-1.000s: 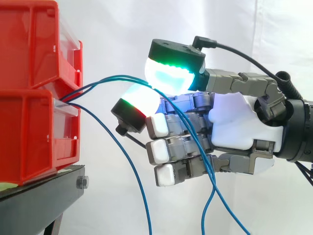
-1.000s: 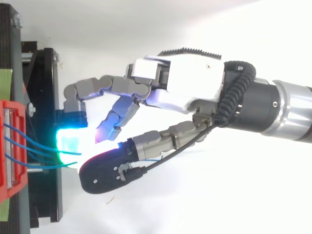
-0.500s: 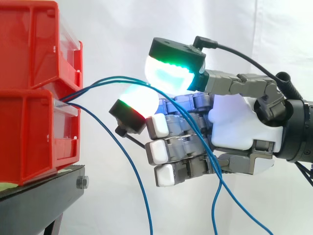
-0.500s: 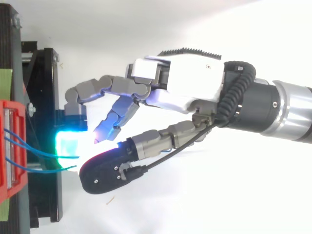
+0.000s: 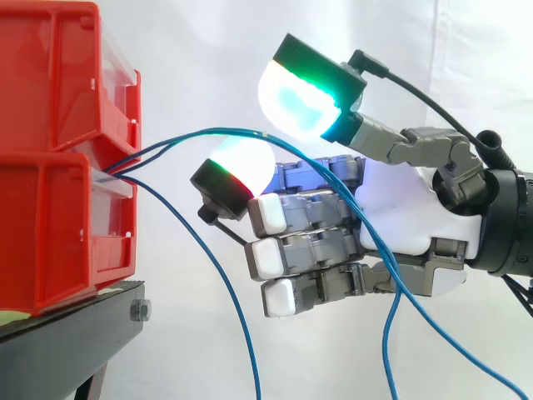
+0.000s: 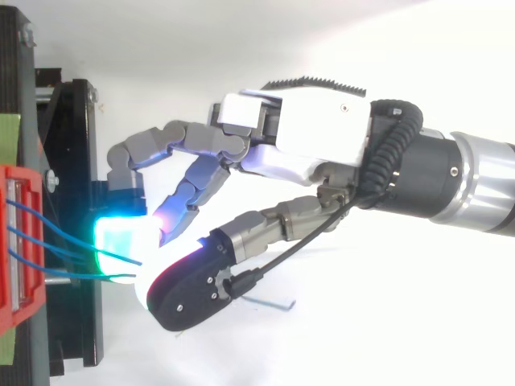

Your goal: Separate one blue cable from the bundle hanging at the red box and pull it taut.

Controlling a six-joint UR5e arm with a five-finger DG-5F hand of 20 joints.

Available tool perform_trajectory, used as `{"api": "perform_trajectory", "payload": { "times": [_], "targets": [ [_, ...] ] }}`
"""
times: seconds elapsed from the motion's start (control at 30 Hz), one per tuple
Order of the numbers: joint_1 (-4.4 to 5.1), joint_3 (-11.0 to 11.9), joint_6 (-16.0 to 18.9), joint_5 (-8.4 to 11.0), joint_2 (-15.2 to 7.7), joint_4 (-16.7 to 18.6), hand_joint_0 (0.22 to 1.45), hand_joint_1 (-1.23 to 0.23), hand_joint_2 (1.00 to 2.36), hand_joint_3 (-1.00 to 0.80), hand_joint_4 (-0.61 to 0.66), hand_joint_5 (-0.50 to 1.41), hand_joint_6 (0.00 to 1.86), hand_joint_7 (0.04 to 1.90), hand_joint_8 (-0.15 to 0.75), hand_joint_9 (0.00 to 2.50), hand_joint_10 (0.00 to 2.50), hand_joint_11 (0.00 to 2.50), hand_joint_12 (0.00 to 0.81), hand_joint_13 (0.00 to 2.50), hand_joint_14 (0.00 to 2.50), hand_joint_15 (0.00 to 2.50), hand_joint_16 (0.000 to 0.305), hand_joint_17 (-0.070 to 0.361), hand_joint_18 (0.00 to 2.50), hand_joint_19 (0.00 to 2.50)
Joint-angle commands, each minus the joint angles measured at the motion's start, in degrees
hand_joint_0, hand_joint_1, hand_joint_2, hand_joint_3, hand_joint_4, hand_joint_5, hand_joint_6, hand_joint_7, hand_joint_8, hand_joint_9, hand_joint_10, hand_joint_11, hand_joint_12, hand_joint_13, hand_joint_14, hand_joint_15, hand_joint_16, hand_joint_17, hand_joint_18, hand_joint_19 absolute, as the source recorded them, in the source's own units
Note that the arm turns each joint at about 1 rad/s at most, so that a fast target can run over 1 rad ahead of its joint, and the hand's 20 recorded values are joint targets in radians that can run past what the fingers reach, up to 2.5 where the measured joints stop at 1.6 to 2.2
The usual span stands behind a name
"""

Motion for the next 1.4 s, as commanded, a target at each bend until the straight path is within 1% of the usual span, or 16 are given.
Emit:
{"api": "perform_trajectory", "payload": {
  "times": [0.0,0.07,0.1,0.17,0.23,0.27,0.4,0.47,0.5,0.57,0.77,0.83,0.97,1.07,1.23,1.37],
  "targets": [
    [0.00,0.02,-0.05,0.06,-0.06,0.06,0.63,-0.70,1.00,-0.50,0.21,-0.12,0.75,1.21,0.318,0.96,0.02,0.66,0.387,1.03,0.02,0.50,0.044,0.098,0.91,0.40],
    [0.09,0.02,-0.05,0.06,-0.06,-0.12,0.63,-0.72,1.00,-0.50,0.20,-0.12,0.77,1.20,0.322,0.97,0.02,0.66,0.385,1.03,0.02,0.50,0.043,0.097,0.91,0.40],
    [0.00,0.02,0.04,0.23,0.03,-0.12,0.64,-0.73,1.00,-0.50,0.20,-0.12,0.77,1.22,0.324,0.98,0.02,0.65,0.383,1.03,0.02,0.50,0.043,0.098,0.91,0.40],
    [0.09,0.02,0.04,0.23,-0.06,-0.12,0.64,-0.71,1.00,-0.46,0.16,-0.12,0.80,1.22,0.325,0.98,0.02,0.66,0.384,1.04,0.02,0.49,0.043,0.097,0.91,0.41],
    [0.09,0.02,-0.05,0.23,-0.06,0.06,0.60,-0.68,1.02,-0.20,0.13,-0.13,0.84,1.20,0.326,0.93,0.01,0.65,0.397,0.96,0.02,0.47,0.047,0.105,0.90,0.41],
    [0.09,0.02,-0.05,0.23,-0.06,0.06,0.59,-0.66,1.02,-0.14,0.13,-0.13,0.85,1.18,0.344,0.94,0.01,0.64,0.418,0.97,0.01,0.44,0.053,0.118,0.94,0.38],
    [0.09,0.02,-0.31,0.49,-0.06,0.06,0.59,-0.62,1.01,-0.09,0.13,-0.13,0.85,1.15,0.362,0.95,0.01,0.63,0.435,0.96,0.01,0.43,0.059,0.133,0.99,0.36],
    [0.18,0.02,-0.49,1.20,0.03,0.14,0.59,-0.61,1.01,-0.07,0.14,-0.13,0.85,1.14,0.375,0.95,0.01,0.63,0.447,0.97,0.01,0.43,0.061,0.138,1.01,0.35],
    [0.18,0.02,-0.58,1.90,0.03,-0.03,0.59,-0.61,1.00,-0.06,0.13,-0.13,0.84,1.13,0.378,0.94,0.01,0.64,0.454,0.97,0.01,0.42,0.063,0.141,1.02,0.34],
    [0.18,0.02,-0.58,2.25,-0.06,-0.12,0.60,-0.63,1.00,-0.05,0.15,-0.14,0.84,1.11,0.379,0.94,0.01,0.64,0.456,0.97,0.01,0.43,0.063,0.141,1.02,0.34],
    [0.27,0.02,-0.58,2.25,-0.06,0.06,0.61,-0.71,1.00,-0.02,0.19,-0.16,0.84,1.07,0.379,0.91,0.01,0.69,0.451,0.95,0.01,0.45,0.061,0.138,1.00,0.34],
    [0.27,0.02,-0.58,2.25,0.03,0.14,0.69,-0.77,1.01,0.04,0.19,-0.19,0.84,1.04,0.352,0.85,0.01,0.77,0.417,0.89,0.01,0.49,0.053,0.119,0.91,0.42],
    [0.27,0.02,-0.49,2.08,-0.06,0.14,0.74,-0.77,1.02,-0.02,0.21,-0.20,0.84,0.99,0.349,0.83,0.01,0.84,0.400,0.87,0.02,0.51,0.048,0.109,0.86,0.48],
    [0.27,0.02,-0.40,2.25,-0.06,-0.12,0.76,-0.81,1.02,-0.10,0.26,-0.22,0.85,1.03,0.367,0.82,0.01,0.89,0.402,0.88,0.02,0.54,0.049,0.111,0.86,0.49],
    [0.27,0.02,-0.40,2.16,0.03,-0.12,0.80,-0.87,1.01,-0.32,0.29,-0.23,0.88,1.05,0.380,0.82,0.02,0.95,0.413,0.89,0.02,0.55,0.050,0.112,0.87,0.48],
    [0.27,0.02,-0.58,1.99,-0.06,0.23,0.80,-0.90,1.01,-0.41,0.29,-0.23,0.88,1.04,0.379,0.83,0.02,0.95,0.410,0.89,0.02,0.54,0.050,0.112,0.89,0.46]
  ]
}}
